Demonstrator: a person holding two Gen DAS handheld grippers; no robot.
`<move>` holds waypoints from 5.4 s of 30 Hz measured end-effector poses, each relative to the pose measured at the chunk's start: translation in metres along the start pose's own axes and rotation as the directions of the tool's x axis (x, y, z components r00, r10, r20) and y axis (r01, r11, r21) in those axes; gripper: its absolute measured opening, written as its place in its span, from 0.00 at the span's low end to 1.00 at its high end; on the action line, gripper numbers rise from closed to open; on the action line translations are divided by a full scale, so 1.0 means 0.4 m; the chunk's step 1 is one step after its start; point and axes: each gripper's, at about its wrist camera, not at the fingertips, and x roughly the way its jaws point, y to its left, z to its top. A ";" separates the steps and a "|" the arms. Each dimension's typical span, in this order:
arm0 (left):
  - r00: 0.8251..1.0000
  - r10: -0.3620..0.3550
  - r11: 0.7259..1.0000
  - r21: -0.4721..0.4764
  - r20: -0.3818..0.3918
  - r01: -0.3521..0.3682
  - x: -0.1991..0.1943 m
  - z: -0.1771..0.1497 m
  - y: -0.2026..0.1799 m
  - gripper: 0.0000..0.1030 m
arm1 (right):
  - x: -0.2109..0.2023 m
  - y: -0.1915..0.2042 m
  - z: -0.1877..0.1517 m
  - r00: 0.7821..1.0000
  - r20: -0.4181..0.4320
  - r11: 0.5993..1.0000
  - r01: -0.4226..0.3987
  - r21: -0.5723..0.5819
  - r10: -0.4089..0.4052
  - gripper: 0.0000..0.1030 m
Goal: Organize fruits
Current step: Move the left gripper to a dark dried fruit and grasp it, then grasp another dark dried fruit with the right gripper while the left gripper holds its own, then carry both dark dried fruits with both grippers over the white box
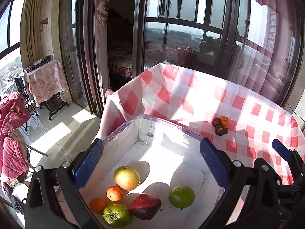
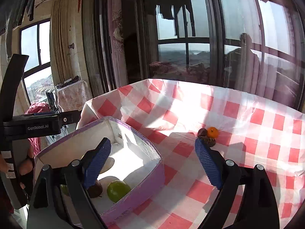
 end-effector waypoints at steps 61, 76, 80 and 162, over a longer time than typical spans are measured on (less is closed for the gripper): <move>0.953 -0.003 0.994 0.100 -0.302 0.034 0.753 -0.192 -0.533 0.76 | 0.192 -0.598 -0.340 0.982 -0.135 0.830 0.185 0.526 -0.134 0.85; 0.958 0.000 0.996 0.088 -0.288 0.026 0.837 -0.117 -0.546 0.58 | 0.195 -0.591 -0.342 0.982 -0.139 0.831 0.185 0.525 -0.131 0.85; 0.959 -0.006 0.998 0.063 -0.282 0.025 0.861 -0.101 -0.533 0.48 | 0.196 -0.590 -0.342 0.981 -0.141 0.831 0.186 0.524 -0.131 0.85; 0.880 -0.372 0.920 0.011 -0.295 0.392 0.529 -0.327 -0.520 0.41 | 0.147 -0.528 -0.379 0.981 -0.182 0.846 0.155 0.510 -0.070 0.37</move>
